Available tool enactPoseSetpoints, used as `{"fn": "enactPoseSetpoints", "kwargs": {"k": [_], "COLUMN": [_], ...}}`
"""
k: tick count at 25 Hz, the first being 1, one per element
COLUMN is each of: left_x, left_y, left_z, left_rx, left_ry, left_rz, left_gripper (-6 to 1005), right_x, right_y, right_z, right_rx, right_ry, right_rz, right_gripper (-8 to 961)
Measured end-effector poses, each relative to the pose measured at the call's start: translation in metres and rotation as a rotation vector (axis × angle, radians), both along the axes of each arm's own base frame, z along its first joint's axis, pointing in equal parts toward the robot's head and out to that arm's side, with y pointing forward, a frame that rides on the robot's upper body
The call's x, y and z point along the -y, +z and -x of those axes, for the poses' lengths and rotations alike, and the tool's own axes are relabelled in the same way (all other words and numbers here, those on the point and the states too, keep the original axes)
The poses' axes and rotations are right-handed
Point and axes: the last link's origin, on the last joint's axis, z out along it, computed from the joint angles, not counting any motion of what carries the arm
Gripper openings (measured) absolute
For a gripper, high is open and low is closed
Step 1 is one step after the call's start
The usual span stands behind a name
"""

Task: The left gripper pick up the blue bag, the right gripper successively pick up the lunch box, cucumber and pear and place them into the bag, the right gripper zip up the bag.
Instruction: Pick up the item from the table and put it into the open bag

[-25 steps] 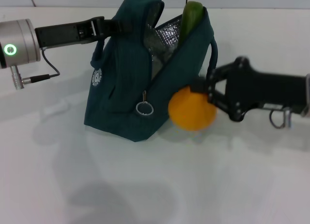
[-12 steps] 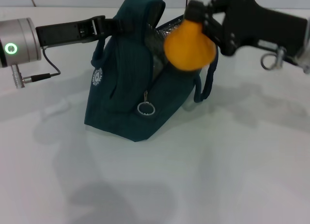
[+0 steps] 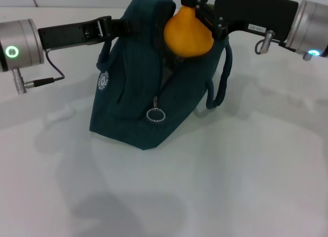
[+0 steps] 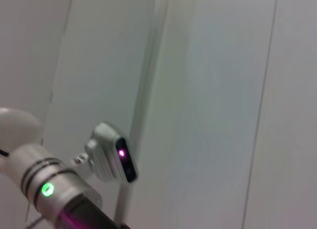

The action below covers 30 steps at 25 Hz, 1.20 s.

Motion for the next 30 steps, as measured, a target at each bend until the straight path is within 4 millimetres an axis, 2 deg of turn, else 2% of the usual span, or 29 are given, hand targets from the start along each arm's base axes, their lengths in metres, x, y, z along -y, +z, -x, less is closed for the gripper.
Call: {"fn": "enactPoseSetpoints", "kwargs": {"k": [16,27,30], "left_x": [0.0,0.001,0.001], "left_y": [-0.002,-0.002,-0.002], "left_z": [-0.001,0.001,0.002], "left_rx": [0.021,0.024,0.025], "left_ry": [-0.002,0.002,0.003], "left_rz": [-0.001,0.0,0.0], "left_gripper": [48,47,47], "right_x": [-0.01,-0.01,-0.01], "right_y": [-0.011,-0.009,-0.008], "right_z": [-0.012,-0.017,-0.018], "right_rx": [0.039,0.011,0.007], "right_ry": [-0.098,-0.133,-0.143], "right_rz": [-0.007,0.0,0.002], "right_gripper": [146,174,234]}}
